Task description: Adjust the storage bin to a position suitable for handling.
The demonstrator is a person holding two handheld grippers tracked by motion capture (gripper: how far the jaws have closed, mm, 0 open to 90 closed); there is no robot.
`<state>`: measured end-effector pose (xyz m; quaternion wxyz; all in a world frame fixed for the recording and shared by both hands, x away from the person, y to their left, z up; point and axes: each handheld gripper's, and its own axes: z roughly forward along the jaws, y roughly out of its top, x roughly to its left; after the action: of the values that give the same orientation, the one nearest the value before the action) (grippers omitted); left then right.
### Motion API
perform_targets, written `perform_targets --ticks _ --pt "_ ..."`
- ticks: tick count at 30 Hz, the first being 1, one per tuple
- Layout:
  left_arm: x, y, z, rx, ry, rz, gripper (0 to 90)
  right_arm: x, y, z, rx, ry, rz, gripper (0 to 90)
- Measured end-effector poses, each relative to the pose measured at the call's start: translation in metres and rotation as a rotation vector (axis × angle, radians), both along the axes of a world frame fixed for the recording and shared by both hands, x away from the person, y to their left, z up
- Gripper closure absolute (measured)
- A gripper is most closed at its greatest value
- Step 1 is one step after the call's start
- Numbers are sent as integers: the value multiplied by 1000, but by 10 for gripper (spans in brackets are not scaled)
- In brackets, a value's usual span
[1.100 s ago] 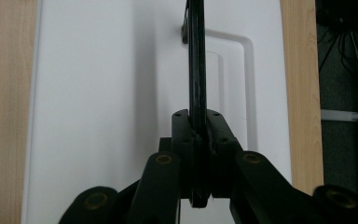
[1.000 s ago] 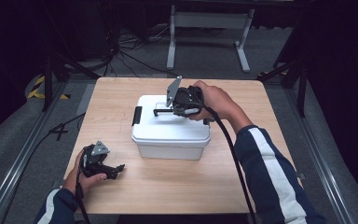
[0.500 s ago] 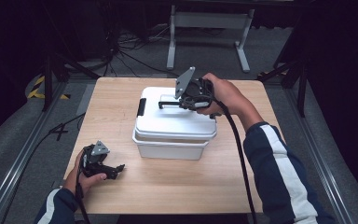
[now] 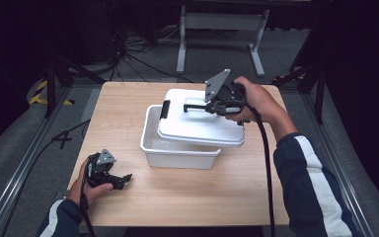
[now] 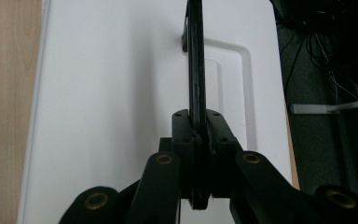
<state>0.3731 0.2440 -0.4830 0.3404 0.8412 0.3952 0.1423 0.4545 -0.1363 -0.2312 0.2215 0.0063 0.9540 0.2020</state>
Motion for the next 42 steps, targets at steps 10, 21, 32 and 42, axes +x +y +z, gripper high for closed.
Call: perform_targets --ticks 10,21,32,42 --pt "0 0 0 1 -2 -1 2 -8 -38 3 24 -3 -51 844" --pt "0 0 0 -1 -1 0 2 -13 -83 7 53 -17 -93 844" --pt "0 0 0 3 -1 -1 2 -21 -123 8 78 -29 -168 843" --pt "0 0 0 2 -1 -2 2 -25 -147 9 95 -38 -203 844"
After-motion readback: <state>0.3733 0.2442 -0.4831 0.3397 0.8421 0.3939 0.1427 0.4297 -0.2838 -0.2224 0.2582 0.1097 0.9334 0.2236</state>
